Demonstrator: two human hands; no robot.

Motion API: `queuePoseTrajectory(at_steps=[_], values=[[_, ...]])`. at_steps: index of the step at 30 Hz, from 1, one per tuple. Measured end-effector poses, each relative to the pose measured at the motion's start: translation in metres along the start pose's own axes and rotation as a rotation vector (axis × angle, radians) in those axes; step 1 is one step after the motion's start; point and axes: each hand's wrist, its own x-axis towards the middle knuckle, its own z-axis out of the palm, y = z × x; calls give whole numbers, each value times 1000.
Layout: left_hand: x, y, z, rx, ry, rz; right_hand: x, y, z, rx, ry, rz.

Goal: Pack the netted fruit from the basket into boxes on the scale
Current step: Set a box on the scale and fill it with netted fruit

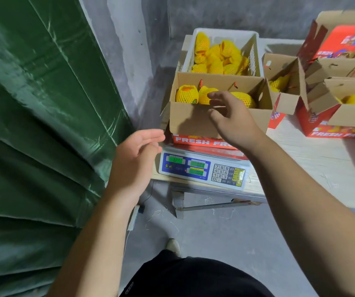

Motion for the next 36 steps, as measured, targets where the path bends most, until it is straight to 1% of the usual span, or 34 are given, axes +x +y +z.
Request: queuePoseTrajectory(at_steps=[6, 11, 13, 16, 19, 23, 27, 30, 32, 34, 36], values=[[24, -7, -2, -17, -31, -32, 6, -1, 6, 33, 8, -12], [51, -9, -3, -49, -70, -43, 5, -2, 20, 144, 117, 8], [64, -7, -4, -57, -94, -24, 4, -3, 25, 182, 147, 25], [88, 2, -4, -50, -132, -3, 15, -6, 24, 182, 182, -9], [114, 11, 4, -66, -154, 39, 32, -8, 16, 178, 253, -19], [158, 27, 31, -36, -214, 102, 58, -2, 3, 158, 276, -13], [222, 61, 69, 28, -338, 209, 101, 19, -25, 151, 270, 1], [286, 81, 105, 138, -429, 236, 148, 43, -48, 195, 210, 43], [334, 85, 134, 213, -479, 217, 187, 66, -66, 193, 107, 89], [383, 78, 167, 315, -517, 174, 233, 99, -86, 80, -22, 129], [431, 60, 203, 453, -551, 142, 285, 138, -98, -109, -127, 174]])
